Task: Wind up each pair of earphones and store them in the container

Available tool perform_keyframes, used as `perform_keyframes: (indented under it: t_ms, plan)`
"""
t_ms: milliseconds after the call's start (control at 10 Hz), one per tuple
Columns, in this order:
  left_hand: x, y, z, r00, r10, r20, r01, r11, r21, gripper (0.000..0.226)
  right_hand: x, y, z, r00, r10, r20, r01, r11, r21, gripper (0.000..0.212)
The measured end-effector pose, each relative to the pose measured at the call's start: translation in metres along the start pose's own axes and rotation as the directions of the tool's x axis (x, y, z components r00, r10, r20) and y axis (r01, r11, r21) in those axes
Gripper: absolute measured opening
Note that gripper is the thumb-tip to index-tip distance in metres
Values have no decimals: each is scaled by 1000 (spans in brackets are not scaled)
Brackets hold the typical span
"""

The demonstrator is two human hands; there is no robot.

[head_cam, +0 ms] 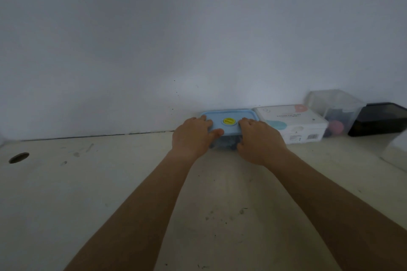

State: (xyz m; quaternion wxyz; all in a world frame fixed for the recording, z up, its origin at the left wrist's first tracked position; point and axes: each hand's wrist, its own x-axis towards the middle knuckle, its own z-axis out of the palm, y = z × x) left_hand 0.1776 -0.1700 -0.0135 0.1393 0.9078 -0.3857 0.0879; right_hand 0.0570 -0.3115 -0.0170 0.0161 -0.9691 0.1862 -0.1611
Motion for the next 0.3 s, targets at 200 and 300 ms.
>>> perform_keyframes:
  t_ms: [200,300]
  plan:
    - [5,12,-5,1000,27,2,-27,978,206,32,8,-5,-9,997,-1,83,1,1000,-3,44]
    - [7,21,-9,994,61,94,-85,959,272,35,10,-6,-19,987,-8,158,8,1000,1,56]
